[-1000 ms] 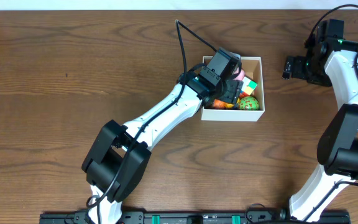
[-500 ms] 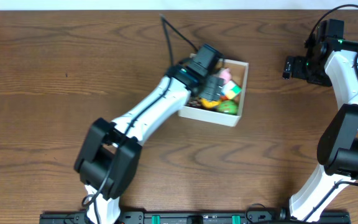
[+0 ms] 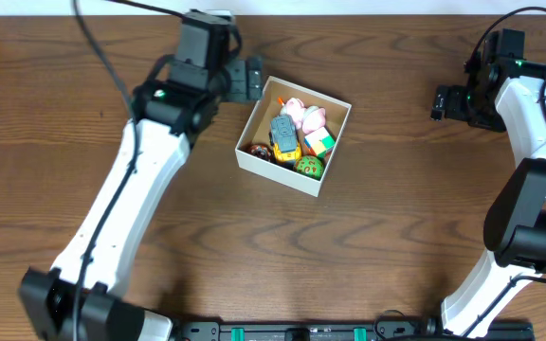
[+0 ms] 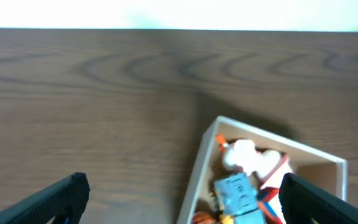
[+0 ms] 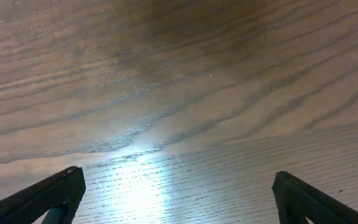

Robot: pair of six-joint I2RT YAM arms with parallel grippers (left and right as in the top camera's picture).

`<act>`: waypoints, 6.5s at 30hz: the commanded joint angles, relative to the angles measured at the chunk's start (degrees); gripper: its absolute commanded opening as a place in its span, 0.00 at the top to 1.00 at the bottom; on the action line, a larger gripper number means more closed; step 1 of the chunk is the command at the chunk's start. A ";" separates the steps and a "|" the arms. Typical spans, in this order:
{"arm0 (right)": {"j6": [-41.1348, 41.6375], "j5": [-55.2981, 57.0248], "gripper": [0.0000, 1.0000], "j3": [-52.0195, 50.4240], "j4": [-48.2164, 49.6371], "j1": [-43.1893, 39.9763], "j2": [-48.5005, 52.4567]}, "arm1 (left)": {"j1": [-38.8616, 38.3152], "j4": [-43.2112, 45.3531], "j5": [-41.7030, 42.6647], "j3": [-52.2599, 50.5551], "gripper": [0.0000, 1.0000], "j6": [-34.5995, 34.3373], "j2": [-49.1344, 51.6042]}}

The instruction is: Pack container

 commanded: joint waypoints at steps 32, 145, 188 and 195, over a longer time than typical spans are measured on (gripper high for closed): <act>-0.50 -0.22 0.01 -0.28 -0.02 -0.52 -0.02 | 7.76 -10.75 4.96 -1.95 0.81 1.99 21.81; -0.52 -0.20 0.01 -0.28 -0.02 -0.52 -0.02 | -7.41 -16.04 17.27 -1.81 0.67 -0.57 21.55; -0.50 -0.20 0.01 -0.28 -0.02 -0.52 -0.02 | 16.00 2.08 18.58 -40.15 0.02 -10.64 -50.51; -0.52 -0.20 0.01 -0.28 -0.02 -0.52 -0.02 | 16.00 -2.64 18.58 -42.56 0.02 -13.68 -50.93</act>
